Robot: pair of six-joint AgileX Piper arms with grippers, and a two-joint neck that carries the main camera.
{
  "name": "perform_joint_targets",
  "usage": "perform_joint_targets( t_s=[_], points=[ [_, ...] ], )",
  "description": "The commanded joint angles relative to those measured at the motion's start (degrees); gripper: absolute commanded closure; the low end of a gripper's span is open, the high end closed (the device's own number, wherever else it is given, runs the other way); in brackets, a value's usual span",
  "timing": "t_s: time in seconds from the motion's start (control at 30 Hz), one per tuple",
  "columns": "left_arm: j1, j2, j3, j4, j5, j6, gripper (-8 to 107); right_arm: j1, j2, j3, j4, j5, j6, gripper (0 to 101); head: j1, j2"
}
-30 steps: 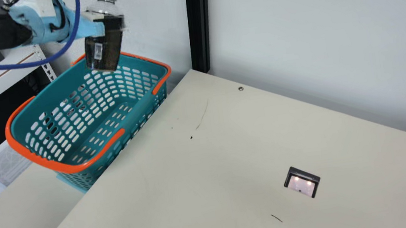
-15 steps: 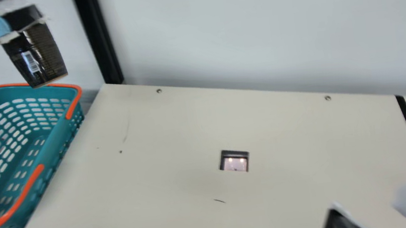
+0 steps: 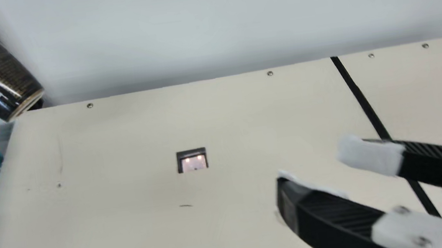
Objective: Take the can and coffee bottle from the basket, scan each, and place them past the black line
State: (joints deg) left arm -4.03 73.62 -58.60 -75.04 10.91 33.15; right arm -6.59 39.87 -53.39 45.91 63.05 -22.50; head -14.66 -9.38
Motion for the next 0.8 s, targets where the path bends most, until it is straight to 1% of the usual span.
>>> perform_joint_targets(
  t_s=[0.0,0.27,0.47,0.63,0.67,0.77],
  points=[
    [-2.9,-0.4,0.2,0.4,-0.7,-4.5,89,0.0,0.0,0.0,0.0,0.0,0.0,0,0.2,-2.2],
    [-9.7,-1.8,0.2,2.9,-2.7,-13.6,89,0.0,0.0,0.0,0.0,0.0,0.0,0,1.0,-12.9],
    [-13.3,-2.6,0.0,5.0,-3.3,-19.0,89,0.0,0.0,0.0,0.0,0.0,0.0,0,1.3,-19.4],
    [-16.2,-3.9,0.0,7.0,-3.2,-22.5,89,0.0,0.0,0.0,0.0,0.0,0.0,0,1.5,-20.0],
    [-15.4,-3.5,0.0,6.5,-3.4,-21.7,89,0.0,0.0,0.0,0.0,0.0,0.0,0,1.5,-20.0],
    [-16.2,-3.9,0.0,7.0,-3.3,-22.4,89,0.0,0.0,0.0,0.0,0.0,0.0,0,1.5,-20.0]
  ],
)
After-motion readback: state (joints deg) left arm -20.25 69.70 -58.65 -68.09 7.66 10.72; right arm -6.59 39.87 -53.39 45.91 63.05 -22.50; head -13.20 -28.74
